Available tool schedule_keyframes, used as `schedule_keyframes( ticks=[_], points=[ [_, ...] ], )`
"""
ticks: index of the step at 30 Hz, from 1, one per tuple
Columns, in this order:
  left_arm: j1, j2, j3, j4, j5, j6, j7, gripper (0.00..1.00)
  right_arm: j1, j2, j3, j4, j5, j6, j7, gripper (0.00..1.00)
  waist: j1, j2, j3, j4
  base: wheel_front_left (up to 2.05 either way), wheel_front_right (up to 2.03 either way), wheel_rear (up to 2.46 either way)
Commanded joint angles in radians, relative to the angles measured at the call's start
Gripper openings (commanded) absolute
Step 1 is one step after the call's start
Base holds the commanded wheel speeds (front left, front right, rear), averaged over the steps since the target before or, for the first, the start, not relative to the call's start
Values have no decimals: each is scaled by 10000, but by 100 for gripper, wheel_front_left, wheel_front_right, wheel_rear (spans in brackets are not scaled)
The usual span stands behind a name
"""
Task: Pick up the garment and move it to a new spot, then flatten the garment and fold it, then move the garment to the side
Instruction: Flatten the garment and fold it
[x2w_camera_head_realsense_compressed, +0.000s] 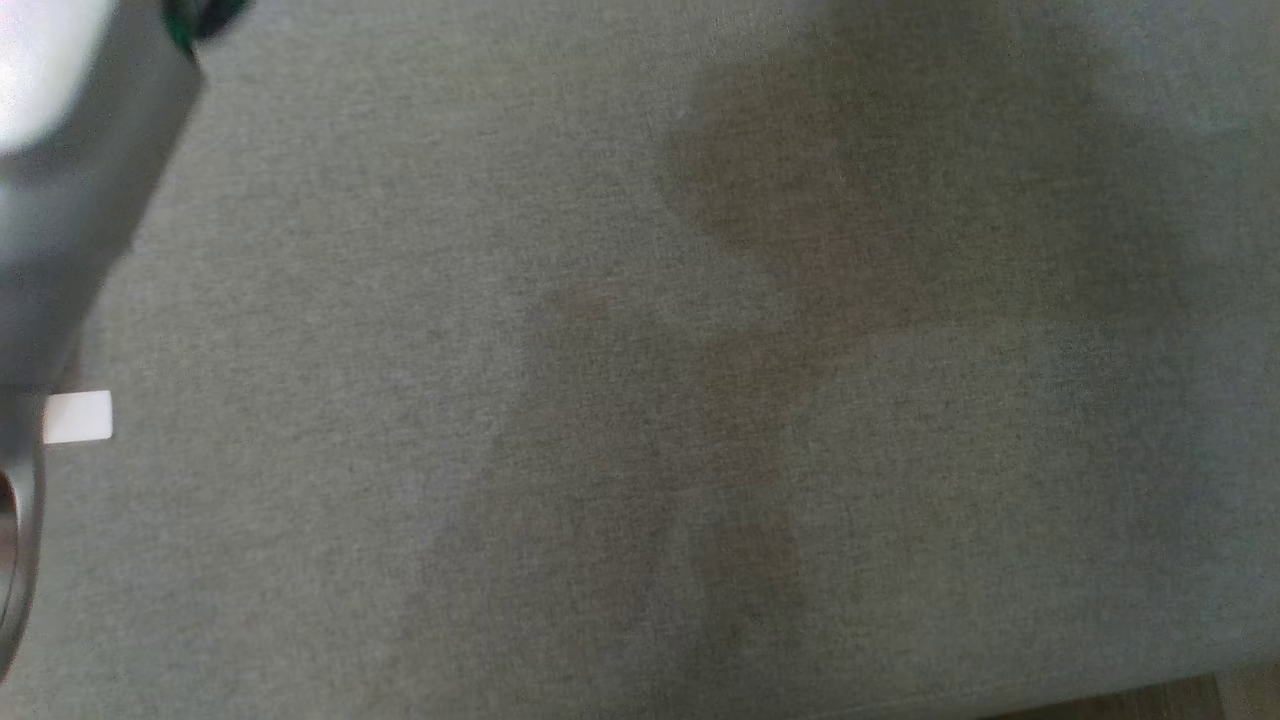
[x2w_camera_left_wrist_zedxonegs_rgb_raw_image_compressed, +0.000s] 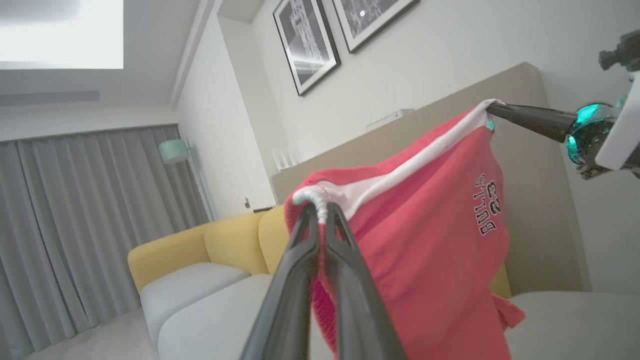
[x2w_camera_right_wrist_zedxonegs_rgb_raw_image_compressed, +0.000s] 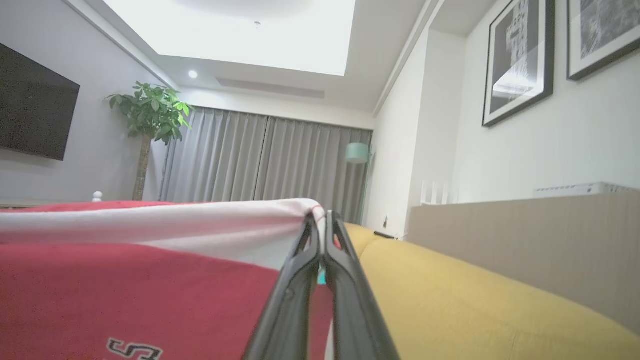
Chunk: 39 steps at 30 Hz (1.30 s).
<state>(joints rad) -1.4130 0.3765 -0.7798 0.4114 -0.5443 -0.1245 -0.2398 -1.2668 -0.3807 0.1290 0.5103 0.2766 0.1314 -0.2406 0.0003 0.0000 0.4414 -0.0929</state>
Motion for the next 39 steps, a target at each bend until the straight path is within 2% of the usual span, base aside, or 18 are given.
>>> schedule_keyframes(
  ticks=[1,5,9,14,16,18,19,24,32,35,39],
  points=[
    [-441,287,490,-126,44,-27,-69,0,-239,-74,-112,-382,-95,-7,-66,0,-3,0,129,-64,0,0,0],
    [14,262,807,-48,-88,-39,-203,0,6,-18,-125,-819,-264,-7,-116,0,-3,0,103,-51,0,0,0],
    [1792,615,853,-554,-159,-52,-215,0,1555,32,183,-1395,19,-7,-26,0,-3,0,-23,33,0,0,0],
    [4870,696,931,-1379,-10,-56,-217,0,4673,-22,88,-2391,456,-7,358,0,-3,0,-262,342,0,0,0],
    [6159,552,1011,-1671,144,-57,-218,0,6059,18,-115,-2909,575,-7,527,0,-3,0,-430,416,0,0,0],
    [7329,451,1063,-1969,428,-45,-218,0,7388,125,-352,-3507,686,-7,750,0,-3,0,-603,424,0,0,0],
    [8414,409,1046,-2233,789,-36,-218,0,8653,241,-581,-4202,705,-7,1002,0,-3,0,-800,394,0,0,0],
    [10512,443,859,-2472,1542,57,-219,0,11323,584,-1296,-5914,524,-7,1696,0,-3,0,-1348,238,0,0,0],
    [11989,720,200,-2625,1368,8,-25,0,14137,478,-2135,-8290,764,-7,2960,0,-3,0,-2002,82,0,0,0],
    [12124,756,238,-3073,1037,7,93,0,14528,467,-2534,-8830,763,-7,3251,0,-3,0,-2086,99,0,0,0],
    [12060,663,424,-3536,678,37,202,0,14399,308,-2590,-8947,615,-7,3446,0,-3,0,-2075,147,0,0,0]
  ],
)
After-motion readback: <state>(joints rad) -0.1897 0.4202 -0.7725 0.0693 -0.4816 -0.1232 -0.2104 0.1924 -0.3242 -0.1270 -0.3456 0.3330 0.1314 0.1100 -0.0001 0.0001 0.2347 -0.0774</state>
